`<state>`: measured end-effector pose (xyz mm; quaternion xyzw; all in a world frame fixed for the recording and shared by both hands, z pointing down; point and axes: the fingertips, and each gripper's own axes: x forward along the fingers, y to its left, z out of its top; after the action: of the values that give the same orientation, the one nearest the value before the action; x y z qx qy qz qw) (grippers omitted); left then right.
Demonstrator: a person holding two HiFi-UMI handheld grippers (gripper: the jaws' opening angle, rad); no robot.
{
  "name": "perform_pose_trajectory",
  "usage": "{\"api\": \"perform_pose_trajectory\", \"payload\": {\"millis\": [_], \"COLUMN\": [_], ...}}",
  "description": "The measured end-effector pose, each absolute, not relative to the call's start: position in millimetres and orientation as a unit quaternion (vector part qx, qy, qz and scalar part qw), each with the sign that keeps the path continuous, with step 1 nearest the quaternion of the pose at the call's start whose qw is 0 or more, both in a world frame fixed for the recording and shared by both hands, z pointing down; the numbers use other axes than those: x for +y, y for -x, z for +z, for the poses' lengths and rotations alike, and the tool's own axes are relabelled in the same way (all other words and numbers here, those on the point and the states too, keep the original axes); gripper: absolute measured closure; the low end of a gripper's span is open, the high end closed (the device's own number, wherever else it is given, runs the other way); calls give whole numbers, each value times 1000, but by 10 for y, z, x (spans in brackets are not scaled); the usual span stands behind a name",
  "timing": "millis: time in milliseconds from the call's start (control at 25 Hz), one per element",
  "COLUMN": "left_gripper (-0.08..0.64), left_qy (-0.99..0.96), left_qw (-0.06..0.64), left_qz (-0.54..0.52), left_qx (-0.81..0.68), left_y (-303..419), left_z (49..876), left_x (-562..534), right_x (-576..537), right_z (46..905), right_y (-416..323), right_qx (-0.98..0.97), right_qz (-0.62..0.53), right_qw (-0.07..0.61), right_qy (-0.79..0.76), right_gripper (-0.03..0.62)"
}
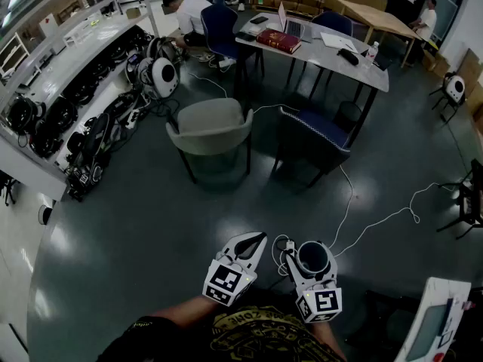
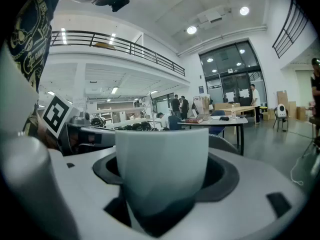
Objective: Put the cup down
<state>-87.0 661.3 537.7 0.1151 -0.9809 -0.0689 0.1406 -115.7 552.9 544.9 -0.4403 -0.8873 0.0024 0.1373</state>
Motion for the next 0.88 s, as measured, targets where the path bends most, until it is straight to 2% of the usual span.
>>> {"api": "perform_pose_trajectory", "payload": {"millis": [880], "left_gripper": [549], "left_qy": [-141], "left_qw": [133], "left_qz": [-84], "left_qx": [-977], "left_y": [922], "left_z": [5402], "left_x": [6718], "right_x": [5593], "right_z": [5322], "right_y": [1162], "right_qx": [-904], "right_qz": [4], "right_qw": [130], "right_qy": [407], "right_gripper": [210]}}
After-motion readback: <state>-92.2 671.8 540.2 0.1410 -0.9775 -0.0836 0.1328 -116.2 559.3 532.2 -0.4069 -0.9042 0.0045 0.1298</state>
